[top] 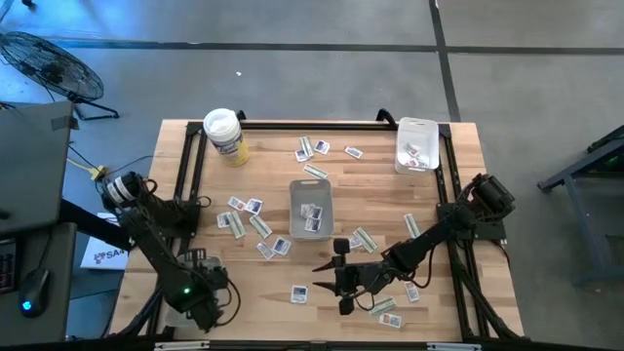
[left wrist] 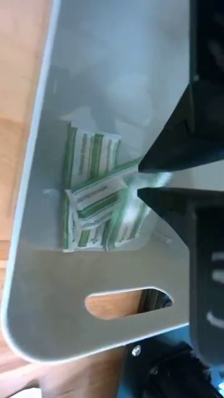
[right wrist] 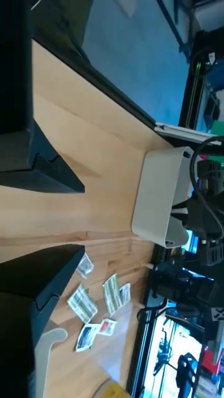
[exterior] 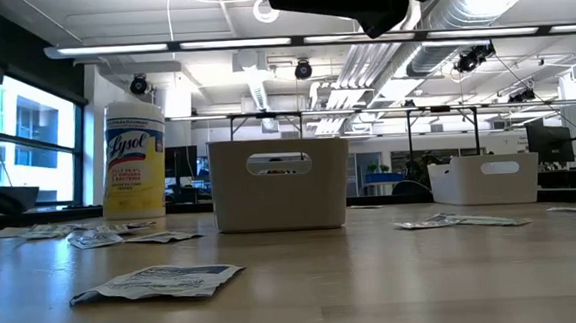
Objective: Pick & Place First Aid Supplies
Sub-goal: Put the green pad into the bottom gray bin
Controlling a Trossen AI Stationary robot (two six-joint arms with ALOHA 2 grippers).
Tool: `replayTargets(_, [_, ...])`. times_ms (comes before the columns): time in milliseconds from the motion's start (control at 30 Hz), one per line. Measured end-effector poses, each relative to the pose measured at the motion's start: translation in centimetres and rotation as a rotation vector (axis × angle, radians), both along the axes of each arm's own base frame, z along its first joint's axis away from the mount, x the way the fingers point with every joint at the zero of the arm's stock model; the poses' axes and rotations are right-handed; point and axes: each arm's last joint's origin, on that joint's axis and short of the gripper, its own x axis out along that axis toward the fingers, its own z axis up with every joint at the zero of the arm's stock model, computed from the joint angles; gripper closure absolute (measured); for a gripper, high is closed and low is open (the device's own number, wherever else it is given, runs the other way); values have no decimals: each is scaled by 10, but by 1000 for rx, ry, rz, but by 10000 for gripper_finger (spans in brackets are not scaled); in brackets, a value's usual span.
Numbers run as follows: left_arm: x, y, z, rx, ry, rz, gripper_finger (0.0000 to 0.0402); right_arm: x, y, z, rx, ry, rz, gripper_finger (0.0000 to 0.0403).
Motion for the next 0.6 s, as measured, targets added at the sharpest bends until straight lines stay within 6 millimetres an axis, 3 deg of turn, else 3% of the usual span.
replayTargets(167, [2, -2, 9, -12, 7, -47, 321, 0, 0, 0, 19, 1, -7, 265])
replayTargets(333, [9, -5, 28, -18, -28, -75, 317, 0, -1, 0, 2, -7, -43, 265])
replayTargets(600, [43, 13, 64, 141, -265, -28, 317, 0, -3, 1, -10, -17, -90, 265])
